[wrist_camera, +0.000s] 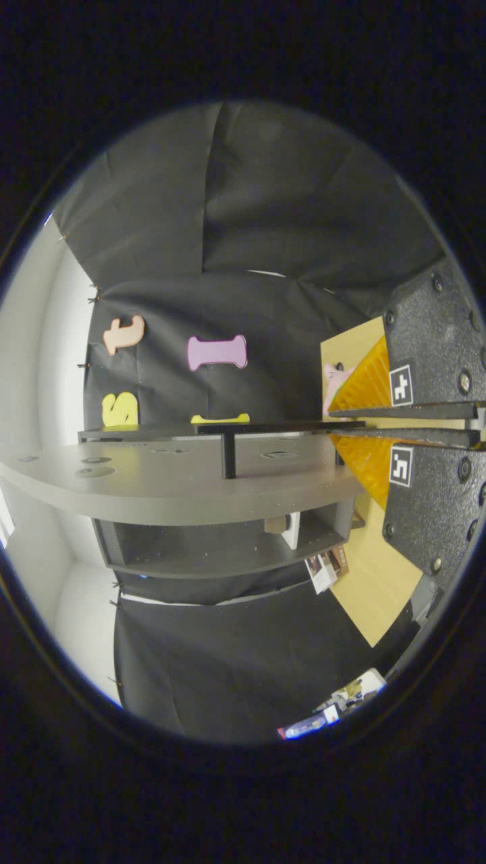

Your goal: Open the shoe cabinet door, grab the shoes and put them into the shoe cabinet, then close the shoe cabinet door.

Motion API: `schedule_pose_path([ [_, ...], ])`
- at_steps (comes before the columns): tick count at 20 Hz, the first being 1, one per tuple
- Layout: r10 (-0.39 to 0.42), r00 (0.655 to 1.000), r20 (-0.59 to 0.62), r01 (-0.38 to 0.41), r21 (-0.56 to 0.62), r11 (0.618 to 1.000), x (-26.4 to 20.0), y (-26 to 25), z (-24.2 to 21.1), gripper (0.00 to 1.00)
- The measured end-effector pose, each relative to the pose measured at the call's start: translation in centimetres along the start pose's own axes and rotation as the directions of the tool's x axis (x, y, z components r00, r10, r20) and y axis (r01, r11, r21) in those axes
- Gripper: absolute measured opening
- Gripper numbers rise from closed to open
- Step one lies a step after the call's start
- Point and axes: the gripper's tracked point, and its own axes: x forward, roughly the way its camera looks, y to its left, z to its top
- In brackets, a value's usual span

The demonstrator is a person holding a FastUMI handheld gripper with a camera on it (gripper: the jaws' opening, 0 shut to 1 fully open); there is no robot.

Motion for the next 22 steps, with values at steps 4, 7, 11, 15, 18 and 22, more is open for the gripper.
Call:
schedule_pose_path([
  [4, -0.054, 0.998, 0.022, 0.053, 0.025, 0.998, 0.0, 0.1, 0.0, 0.18],
  [7, -0.036, 0.999, 0.034, 0.035, 0.035, 0.999, -0.3, 1.3, 0.1, 0.38],
  [11, -0.034, 0.999, 0.042, 0.035, -0.014, 0.999, -0.4, 2.0, -0.4, 0.70],
  [15, -0.014, 0.999, 0.048, 0.016, -0.029, 0.999, 0.2, 2.6, -0.8, 0.86],
  [18, 0.018, 1.000, -0.010, -0.019, -0.015, 1.000, -0.2, 4.5, -2.3, 0.94],
  [22, 0.068, 0.987, -0.144, -0.073, -0.031, 0.997, -0.6, 6.3, -5.6, 0.94],
])
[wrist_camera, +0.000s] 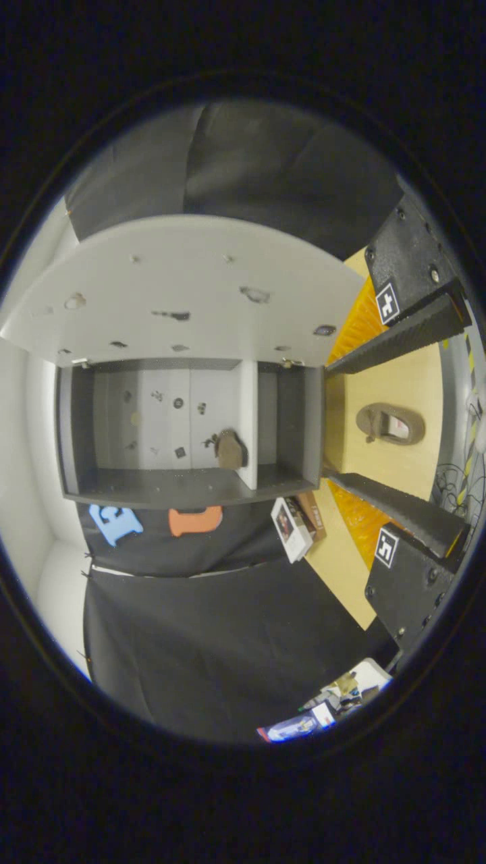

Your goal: Open the shoe cabinet door, grab the shoes and put them into the shoe cabinet, then close the shoe cabinet door.

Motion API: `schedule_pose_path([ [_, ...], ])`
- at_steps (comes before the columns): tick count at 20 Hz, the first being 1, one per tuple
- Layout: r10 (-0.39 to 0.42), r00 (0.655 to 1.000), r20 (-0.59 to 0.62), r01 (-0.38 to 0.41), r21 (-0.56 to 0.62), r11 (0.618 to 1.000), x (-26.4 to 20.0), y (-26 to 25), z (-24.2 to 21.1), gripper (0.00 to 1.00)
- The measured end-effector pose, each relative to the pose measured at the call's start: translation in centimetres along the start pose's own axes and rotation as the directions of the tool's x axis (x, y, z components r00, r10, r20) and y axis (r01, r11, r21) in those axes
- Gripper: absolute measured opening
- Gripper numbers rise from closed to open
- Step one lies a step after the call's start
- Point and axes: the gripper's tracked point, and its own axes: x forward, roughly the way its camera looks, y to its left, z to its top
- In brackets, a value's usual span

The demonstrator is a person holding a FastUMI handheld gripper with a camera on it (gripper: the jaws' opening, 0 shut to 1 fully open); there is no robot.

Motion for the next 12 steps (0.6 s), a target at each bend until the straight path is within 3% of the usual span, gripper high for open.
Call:
schedule_pose_path([
  [4, 0.049, 0.993, -0.104, -0.046, 0.035, 0.998, 0.8, 1.8, -3.0, 0.95],
  [8, 0.055, 0.968, -0.244, -0.029, 0.112, 0.993, 1.1, 3.1, -6.2, 0.94],
  [12, 0.033, 0.950, -0.311, -0.009, 0.076, 0.997, 2.0, 2.4, -7.9, 0.92],
])
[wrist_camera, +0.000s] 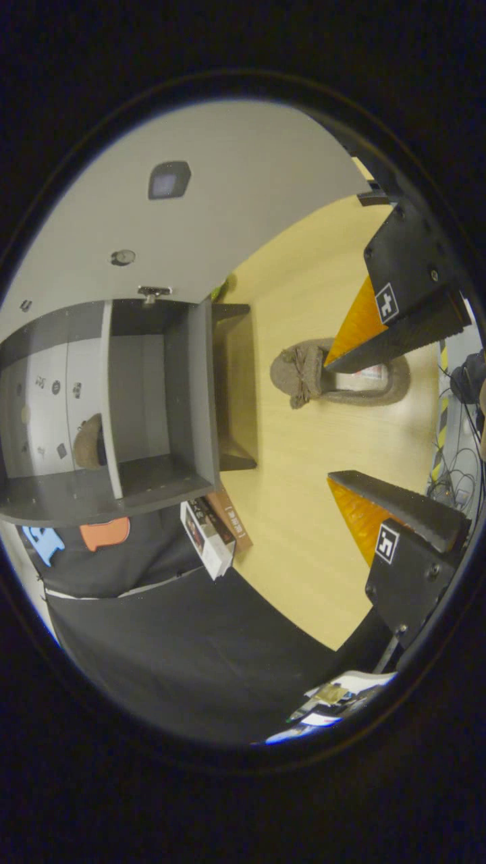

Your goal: Open the shoe cabinet door, grab the shoes and put them into the shoe cabinet, then close the shoe cabinet door.

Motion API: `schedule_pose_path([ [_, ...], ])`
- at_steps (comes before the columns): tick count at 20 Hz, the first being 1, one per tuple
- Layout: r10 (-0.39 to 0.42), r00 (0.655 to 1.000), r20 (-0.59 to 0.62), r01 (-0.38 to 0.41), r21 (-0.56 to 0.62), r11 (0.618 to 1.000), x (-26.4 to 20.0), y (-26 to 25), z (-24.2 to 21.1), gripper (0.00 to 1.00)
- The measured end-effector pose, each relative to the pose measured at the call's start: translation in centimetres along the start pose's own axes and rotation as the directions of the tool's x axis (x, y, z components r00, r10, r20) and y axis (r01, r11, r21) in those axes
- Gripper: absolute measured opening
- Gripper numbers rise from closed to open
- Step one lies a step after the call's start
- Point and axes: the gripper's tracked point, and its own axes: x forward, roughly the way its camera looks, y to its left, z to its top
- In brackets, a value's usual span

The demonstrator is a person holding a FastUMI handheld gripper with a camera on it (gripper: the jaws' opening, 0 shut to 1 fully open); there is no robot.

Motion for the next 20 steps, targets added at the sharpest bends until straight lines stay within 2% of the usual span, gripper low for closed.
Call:
schedule_pose_path([
  [8, -0.022, 0.987, -0.161, 0.028, 0.035, 0.999, 0.8, -0.5, -2.1, 0.92],
  [11, -0.023, 0.986, -0.165, 0.032, 0.058, 0.998, 1.4, -0.3, -1.8, 0.92],
  [17, -0.040, 0.984, -0.174, 0.042, 0.008, 0.999, 0.9, -0.9, -1.4, 0.91],
  [20, -0.066, 0.983, -0.172, 0.070, 0.016, 0.997, 1.6, -2.3, -1.0, 0.64],
])
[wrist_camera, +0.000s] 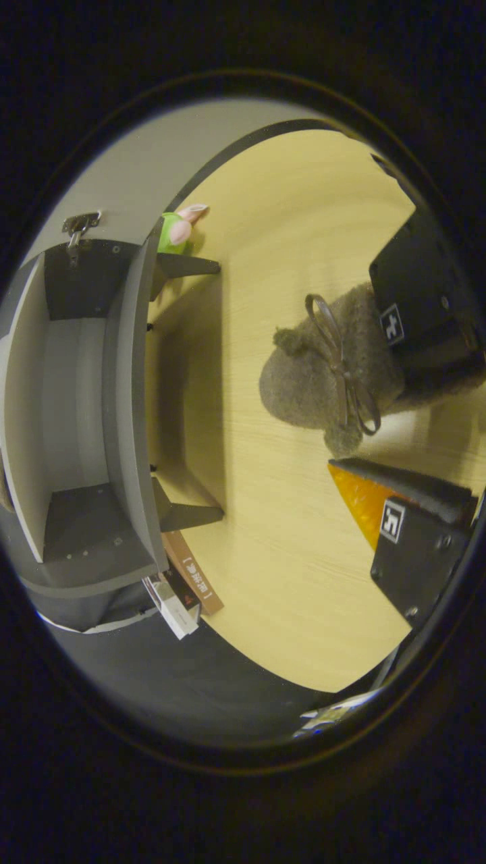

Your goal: Open the shoe cabinet door, grab the shoes and put them into the shoe cabinet, then close the shoe cabinet door.

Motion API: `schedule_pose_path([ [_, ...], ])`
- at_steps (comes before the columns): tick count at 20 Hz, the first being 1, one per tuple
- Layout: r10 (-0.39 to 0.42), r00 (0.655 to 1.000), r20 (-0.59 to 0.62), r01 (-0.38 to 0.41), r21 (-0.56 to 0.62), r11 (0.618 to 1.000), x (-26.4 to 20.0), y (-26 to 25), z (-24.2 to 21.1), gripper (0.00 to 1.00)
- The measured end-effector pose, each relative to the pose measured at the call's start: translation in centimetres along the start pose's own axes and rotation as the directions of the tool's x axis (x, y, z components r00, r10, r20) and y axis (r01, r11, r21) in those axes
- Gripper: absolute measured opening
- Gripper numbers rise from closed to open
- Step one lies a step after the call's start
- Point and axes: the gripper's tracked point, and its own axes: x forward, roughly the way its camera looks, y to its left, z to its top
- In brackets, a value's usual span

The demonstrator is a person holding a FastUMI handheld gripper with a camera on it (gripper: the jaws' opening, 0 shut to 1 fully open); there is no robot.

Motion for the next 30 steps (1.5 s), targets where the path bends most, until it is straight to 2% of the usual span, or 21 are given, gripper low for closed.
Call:
schedule_pose_path([
  [1, -0.009, 1.000, 0.001, 0.009, -0.001, 1.000, -0.1, -0.3, 0.0, 0.55],
  [6, 0.072, 0.997, -0.032, -0.072, 0.016, 0.997, -1.7, 1.3, -0.5, 0.09],
  [8, 0.110, 0.994, -0.016, -0.110, 0.003, 0.994, -3.5, 2.2, 0.1, 0.09],
  [10, 0.106, 0.994, 0.032, -0.105, -0.040, 0.994, -5.7, 2.3, 1.9, 0.09],
  [14, 0.124, 0.985, 0.118, -0.123, -0.022, 0.992, -11.5, 2.3, 5.1, 0.09],
  [20, 0.099, 0.960, 0.263, -0.090, -0.046, 0.995, -19.6, 2.8, 11.0, 0.08],
  [25, 0.083, 0.913, 0.399, -0.061, -0.068, 0.996, -24.8, 3.8, 17.6, 0.09],
  [30, 0.075, 0.859, 0.506, -0.039, -0.082, 0.996, -28.0, 4.2, 24.7, 0.09],
])
